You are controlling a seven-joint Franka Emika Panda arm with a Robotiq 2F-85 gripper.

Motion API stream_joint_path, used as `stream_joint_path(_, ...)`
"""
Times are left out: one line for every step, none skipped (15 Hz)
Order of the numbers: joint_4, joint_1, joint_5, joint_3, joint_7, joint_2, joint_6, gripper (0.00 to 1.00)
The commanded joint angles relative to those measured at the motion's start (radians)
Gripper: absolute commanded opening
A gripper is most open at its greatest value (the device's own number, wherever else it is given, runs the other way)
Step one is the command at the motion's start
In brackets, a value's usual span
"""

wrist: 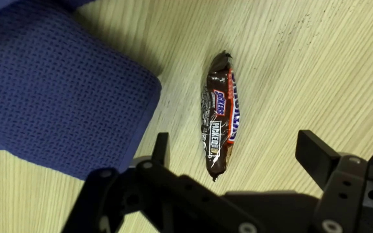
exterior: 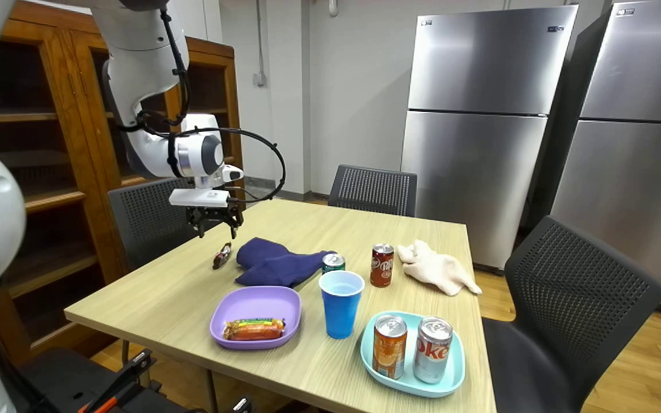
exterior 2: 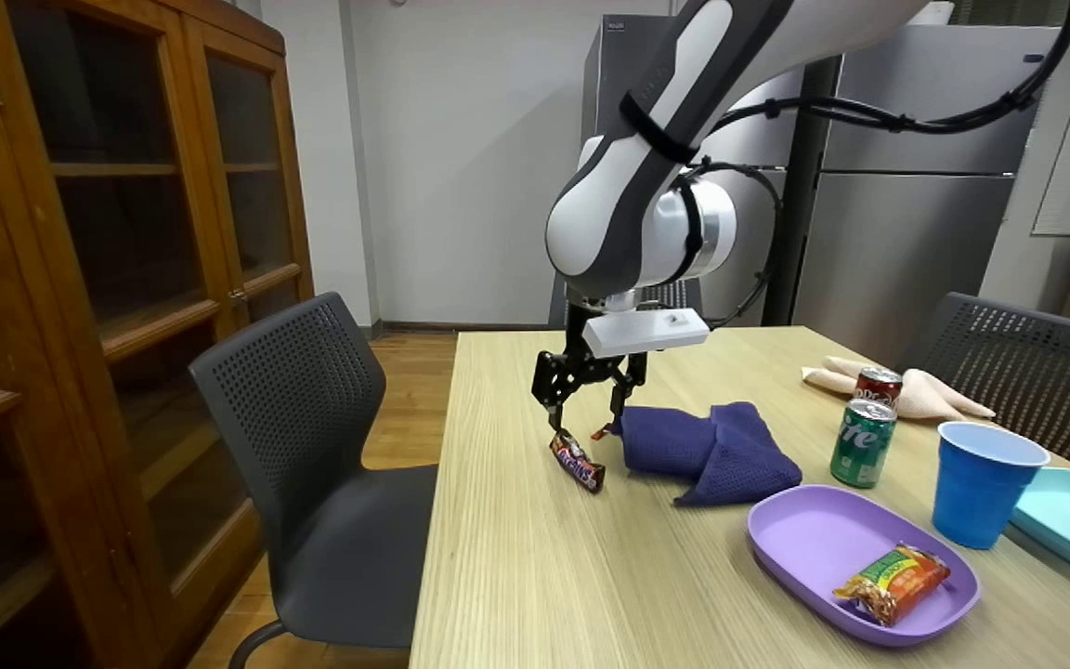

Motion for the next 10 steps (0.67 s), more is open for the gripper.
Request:
stream_joint_path(0.070, 0.011, -0.004, -0.001, -0.026, 0.050, -0.043, 1.00)
stream_joint_path(0.079, 0.013, -0.005, -0.002, -0.027, 0.061, -0.045, 1.00)
stream_joint_path(0.088, 0.014, -0.004, -0.003, -0.028, 0.073, -0.048, 1.00)
stream_joint_path(0.096, 0.014, -0.002, -0.001, -0.031, 0.084, -0.053, 1.00)
stream_joint_path(0.104, 0.015, -0.001, -0.002, -0.031, 0.093, -0.058, 1.00)
stream_joint_path(0.109, 0.015, -0.002, -0.003, -0.032, 0.103, -0.061, 1.00)
stream_joint_path(0.116, 0.015, -0.001, -0.003, -0.033, 0.112, -0.067, 1.00)
stream_joint_path(0.123, 0.014, -0.001, -0.003, -0.034, 0.121, -0.074, 1.00)
stream_joint_path(0.129, 0.014, 0.000, -0.003, -0.034, 0.128, -0.081, 1.00)
stream_joint_path(0.136, 0.014, 0.000, -0.003, -0.035, 0.136, -0.088, 1.00)
